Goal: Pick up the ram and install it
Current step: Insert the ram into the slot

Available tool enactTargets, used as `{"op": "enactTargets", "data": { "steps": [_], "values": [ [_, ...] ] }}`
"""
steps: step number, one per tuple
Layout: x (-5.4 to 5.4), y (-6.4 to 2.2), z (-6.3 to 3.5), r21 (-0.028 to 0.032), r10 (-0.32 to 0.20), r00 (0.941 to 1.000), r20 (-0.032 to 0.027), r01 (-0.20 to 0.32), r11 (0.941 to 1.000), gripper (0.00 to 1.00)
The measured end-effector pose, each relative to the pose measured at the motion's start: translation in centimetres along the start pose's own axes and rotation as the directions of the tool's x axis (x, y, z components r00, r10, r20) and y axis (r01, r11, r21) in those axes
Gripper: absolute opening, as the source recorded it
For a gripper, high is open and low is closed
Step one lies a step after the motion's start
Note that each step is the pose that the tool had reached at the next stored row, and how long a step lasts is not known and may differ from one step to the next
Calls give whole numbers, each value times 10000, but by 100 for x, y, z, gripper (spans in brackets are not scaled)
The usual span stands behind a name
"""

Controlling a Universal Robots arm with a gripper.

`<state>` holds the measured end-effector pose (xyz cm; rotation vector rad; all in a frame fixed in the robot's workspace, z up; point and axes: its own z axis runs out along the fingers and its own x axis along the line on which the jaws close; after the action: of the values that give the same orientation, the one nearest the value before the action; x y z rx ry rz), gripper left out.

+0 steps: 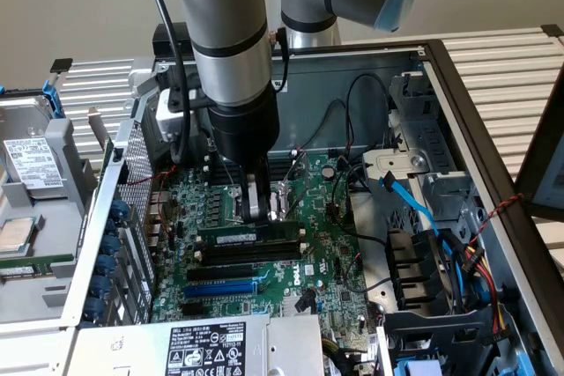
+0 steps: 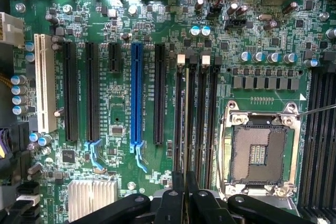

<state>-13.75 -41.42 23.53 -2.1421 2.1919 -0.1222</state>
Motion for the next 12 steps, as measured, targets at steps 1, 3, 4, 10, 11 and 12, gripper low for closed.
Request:
{"op": "enactTargets", "data": {
  "steps": [1, 3, 4, 10, 11, 12],
  "values": [
    [0, 1, 1, 0, -8, 10000, 0, 8, 10000, 13],
    [0, 1, 7, 3, -28, 10000, 3, 28, 10000, 13],
    [0, 2, 10, 3, -40, 10000, 5, 40, 10000, 13],
    [0, 4, 27, 3, -94, 10000, -7, 94, 10000, 13],
    [0, 5, 31, 3, -101, 9999, -11, 101, 9999, 13],
    [0, 6, 35, 3, -108, 9999, -15, 108, 9999, 13]
  ]
}}
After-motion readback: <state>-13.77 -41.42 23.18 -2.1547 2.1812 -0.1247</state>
